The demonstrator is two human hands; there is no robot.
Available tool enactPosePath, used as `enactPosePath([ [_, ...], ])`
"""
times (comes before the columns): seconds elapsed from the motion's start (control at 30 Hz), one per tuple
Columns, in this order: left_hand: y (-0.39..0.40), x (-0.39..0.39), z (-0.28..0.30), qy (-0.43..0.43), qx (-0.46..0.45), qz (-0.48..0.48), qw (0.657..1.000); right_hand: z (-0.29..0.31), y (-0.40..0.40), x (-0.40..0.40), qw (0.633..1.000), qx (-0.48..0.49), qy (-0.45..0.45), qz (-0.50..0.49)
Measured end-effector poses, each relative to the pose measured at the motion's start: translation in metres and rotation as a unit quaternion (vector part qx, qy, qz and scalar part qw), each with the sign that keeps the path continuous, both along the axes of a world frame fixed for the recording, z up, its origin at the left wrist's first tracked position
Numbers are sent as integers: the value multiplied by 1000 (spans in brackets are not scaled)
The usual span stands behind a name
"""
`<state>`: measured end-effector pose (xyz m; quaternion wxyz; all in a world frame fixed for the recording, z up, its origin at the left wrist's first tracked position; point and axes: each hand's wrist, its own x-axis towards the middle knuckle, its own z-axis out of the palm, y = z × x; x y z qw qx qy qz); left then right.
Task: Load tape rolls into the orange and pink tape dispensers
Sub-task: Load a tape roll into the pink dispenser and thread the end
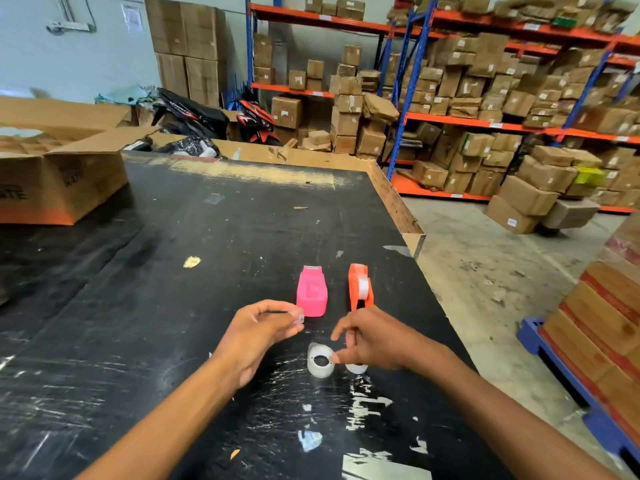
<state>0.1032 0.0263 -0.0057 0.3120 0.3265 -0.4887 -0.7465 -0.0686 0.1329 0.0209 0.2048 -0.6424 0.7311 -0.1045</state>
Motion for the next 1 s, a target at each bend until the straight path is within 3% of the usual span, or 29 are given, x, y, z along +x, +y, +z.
enactPosePath([
  [0.13,-4,6,-4,7,14,9,1000,-10,-10,29,972,-40,229,30],
  [0.23,-5,11,-8,-12,17,4,1000,-18,-18,40,968,-36,247,17],
  [0.3,-5,13,-11,-37,0,-1,999,-18,-20,38,980,-44,194,-8],
  [0.37,-6,16,-12,-43,-8,5,999,-18,-22,33,995,-72,23,-70],
  [0.47,-7,19,-10,-28,-7,5,1000,-10,-21,29,936,-122,-289,-160],
  [0.53,-6,18,-6,-12,-17,-7,1000,-5,-20,30,903,-135,-372,-166],
  [0.83,0,12,8,-42,-161,-11,986,-5,-21,32,894,-196,-376,-146],
  [1.0,6,1,19,-45,-133,-15,990,-8,-27,34,893,-257,-333,-158],
])
